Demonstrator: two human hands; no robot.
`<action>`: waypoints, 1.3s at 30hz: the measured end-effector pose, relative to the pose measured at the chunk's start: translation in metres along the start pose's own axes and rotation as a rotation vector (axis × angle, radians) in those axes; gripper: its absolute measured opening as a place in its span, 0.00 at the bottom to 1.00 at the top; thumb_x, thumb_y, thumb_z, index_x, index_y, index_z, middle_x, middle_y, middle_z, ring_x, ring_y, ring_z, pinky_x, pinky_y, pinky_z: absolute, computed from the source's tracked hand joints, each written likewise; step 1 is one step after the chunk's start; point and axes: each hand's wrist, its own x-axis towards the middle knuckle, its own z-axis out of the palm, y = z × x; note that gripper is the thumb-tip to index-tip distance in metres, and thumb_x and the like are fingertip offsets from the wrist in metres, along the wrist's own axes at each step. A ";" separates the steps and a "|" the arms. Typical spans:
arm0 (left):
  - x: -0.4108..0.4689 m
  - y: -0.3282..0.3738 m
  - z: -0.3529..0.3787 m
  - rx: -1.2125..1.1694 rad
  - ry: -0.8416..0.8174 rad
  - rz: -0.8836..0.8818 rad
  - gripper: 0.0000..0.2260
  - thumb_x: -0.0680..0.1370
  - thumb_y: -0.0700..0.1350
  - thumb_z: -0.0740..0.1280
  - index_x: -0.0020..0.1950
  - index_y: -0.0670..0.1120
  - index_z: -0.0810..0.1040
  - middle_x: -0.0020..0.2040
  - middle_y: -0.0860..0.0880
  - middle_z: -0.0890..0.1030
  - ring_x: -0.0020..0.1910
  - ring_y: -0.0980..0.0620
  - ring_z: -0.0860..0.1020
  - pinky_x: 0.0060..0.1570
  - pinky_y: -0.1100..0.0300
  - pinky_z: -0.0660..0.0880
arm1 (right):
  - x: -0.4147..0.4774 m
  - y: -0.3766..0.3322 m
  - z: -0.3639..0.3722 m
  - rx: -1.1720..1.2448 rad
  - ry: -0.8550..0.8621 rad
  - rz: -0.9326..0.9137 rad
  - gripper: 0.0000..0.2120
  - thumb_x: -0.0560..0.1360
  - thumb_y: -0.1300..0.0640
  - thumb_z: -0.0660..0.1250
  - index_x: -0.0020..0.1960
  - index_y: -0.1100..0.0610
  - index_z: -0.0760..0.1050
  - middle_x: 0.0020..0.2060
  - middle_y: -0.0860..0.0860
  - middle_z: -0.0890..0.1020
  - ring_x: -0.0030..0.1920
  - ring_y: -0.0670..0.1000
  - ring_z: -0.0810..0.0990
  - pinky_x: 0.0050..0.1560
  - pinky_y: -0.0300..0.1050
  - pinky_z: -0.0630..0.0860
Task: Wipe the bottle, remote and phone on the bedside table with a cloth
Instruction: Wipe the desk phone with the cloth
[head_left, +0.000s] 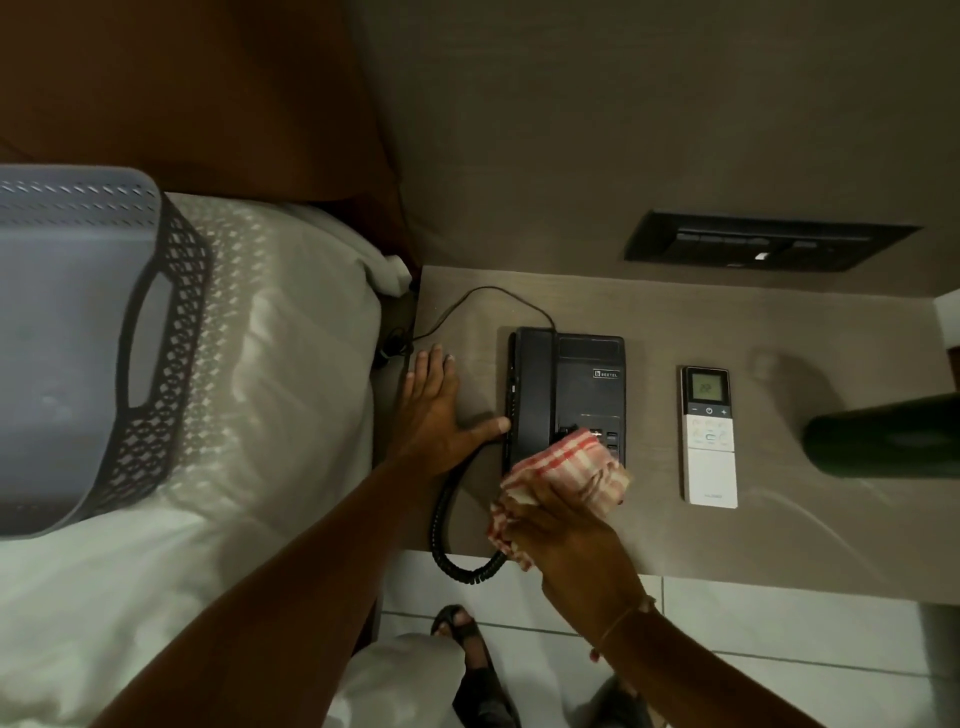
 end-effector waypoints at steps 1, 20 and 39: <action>0.000 0.001 -0.001 0.001 -0.003 -0.001 0.57 0.65 0.79 0.56 0.82 0.43 0.44 0.83 0.43 0.42 0.81 0.45 0.38 0.80 0.46 0.41 | -0.009 0.000 -0.001 0.049 0.018 0.024 0.30 0.46 0.64 0.81 0.47 0.49 0.85 0.50 0.47 0.85 0.54 0.54 0.83 0.52 0.50 0.79; 0.000 0.000 -0.001 0.019 -0.002 0.007 0.56 0.67 0.78 0.57 0.82 0.43 0.45 0.83 0.42 0.43 0.81 0.45 0.40 0.79 0.48 0.40 | 0.100 0.065 -0.045 -0.095 0.016 0.108 0.29 0.62 0.68 0.75 0.61 0.53 0.79 0.64 0.53 0.77 0.67 0.59 0.71 0.67 0.53 0.63; -0.005 0.005 -0.007 -0.006 -0.011 0.007 0.55 0.67 0.76 0.58 0.82 0.43 0.44 0.83 0.43 0.41 0.81 0.46 0.38 0.79 0.47 0.41 | 0.060 0.096 -0.072 0.172 0.326 0.586 0.30 0.66 0.70 0.69 0.63 0.47 0.76 0.65 0.49 0.76 0.66 0.54 0.73 0.63 0.53 0.73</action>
